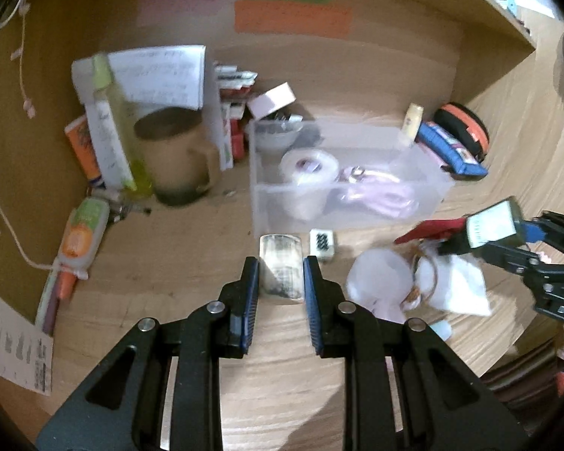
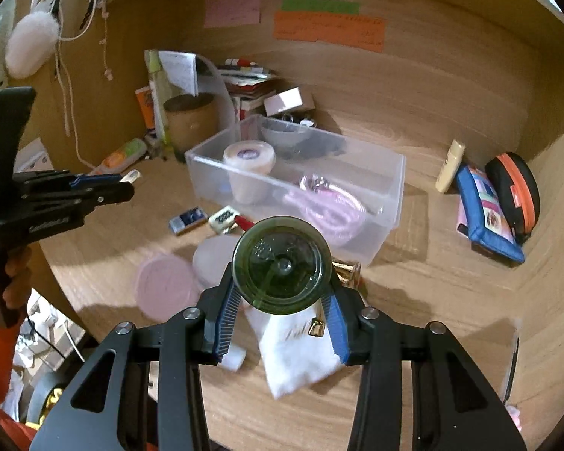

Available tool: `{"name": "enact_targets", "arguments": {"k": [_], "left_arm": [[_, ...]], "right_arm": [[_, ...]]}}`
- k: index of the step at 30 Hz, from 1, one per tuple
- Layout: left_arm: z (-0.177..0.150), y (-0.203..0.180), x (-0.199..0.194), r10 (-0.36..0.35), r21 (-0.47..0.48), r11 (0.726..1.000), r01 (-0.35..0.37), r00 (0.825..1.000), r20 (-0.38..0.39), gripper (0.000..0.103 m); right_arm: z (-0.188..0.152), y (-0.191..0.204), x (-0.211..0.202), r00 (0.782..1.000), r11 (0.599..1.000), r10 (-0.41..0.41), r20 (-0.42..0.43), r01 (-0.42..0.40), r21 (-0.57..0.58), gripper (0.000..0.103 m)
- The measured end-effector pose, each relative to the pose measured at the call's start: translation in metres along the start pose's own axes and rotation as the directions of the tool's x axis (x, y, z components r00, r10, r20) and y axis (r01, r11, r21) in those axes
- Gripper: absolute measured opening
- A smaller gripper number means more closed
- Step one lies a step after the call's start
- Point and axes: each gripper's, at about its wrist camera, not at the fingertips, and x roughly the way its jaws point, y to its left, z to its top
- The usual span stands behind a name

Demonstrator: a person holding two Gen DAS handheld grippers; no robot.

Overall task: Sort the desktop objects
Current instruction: 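Carry the block and bottle into the clear box and open both tools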

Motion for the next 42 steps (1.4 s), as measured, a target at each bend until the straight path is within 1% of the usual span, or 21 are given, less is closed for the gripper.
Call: {"name": "enact_targets", "arguments": {"k": [8,12,19,22,24,28,32,35,38,40,42], "left_arm": [[0.026,-0.011,-0.002,-0.031,0.025,0.999,0.03,0.999,0.041,0.023],[0.038,-0.013,0.001,-0.033,0.034,0.999,0.031,0.998,0.053,0.023],[0.059,-0.017,0.013,-0.047,0.037,0.998,0.045,0.997,0.066,0.023],[0.069,-0.022,0.024,-0.066,0.046,0.997,0.064,0.996,0.058,0.023],[0.074,-0.026,0.033,-0.079,0.057,0.995,0.076,0.996,0.05,0.023],[0.083,-0.041,0.051,-0.108,0.089,0.99,0.105,0.994,0.031,0.023],[0.086,-0.054,0.068,-0.129,0.12,0.985,0.127,0.992,0.013,0.023],[0.089,-0.061,0.084,-0.134,0.128,0.983,0.134,0.991,-0.011,0.023],[0.092,-0.064,0.094,-0.112,0.135,0.984,0.113,0.994,-0.016,0.023],[0.093,-0.065,0.099,-0.129,0.13,0.983,0.131,0.991,-0.027,0.023],[0.094,-0.066,0.105,-0.126,0.133,0.983,0.129,0.992,-0.031,0.023]], "right_arm": [[0.029,-0.016,0.008,0.999,0.999,0.015,0.04,-0.017,0.028,0.038],[0.042,-0.028,0.013,0.998,0.999,0.02,0.062,-0.023,0.049,0.038],[0.059,-0.049,0.027,0.996,0.996,0.03,0.079,-0.036,0.079,0.038],[0.065,-0.058,0.035,0.996,0.996,0.025,0.082,-0.032,0.088,0.038],[0.066,-0.064,0.042,0.997,0.995,0.027,0.076,-0.034,0.093,0.038],[0.069,-0.073,0.059,0.998,0.995,0.004,0.056,-0.009,0.099,0.038],[0.07,-0.081,0.079,1.0,0.996,-0.016,0.007,0.016,0.091,0.038],[0.071,-0.086,0.091,1.0,0.996,-0.021,-0.014,0.022,0.084,0.038],[0.071,-0.087,0.098,0.999,0.997,-0.023,-0.027,0.025,0.076,0.038],[0.072,-0.088,0.102,0.999,0.997,-0.024,-0.036,0.027,0.067,0.038],[0.073,-0.088,0.106,0.998,0.998,-0.034,-0.043,0.037,0.055,0.038]]}}
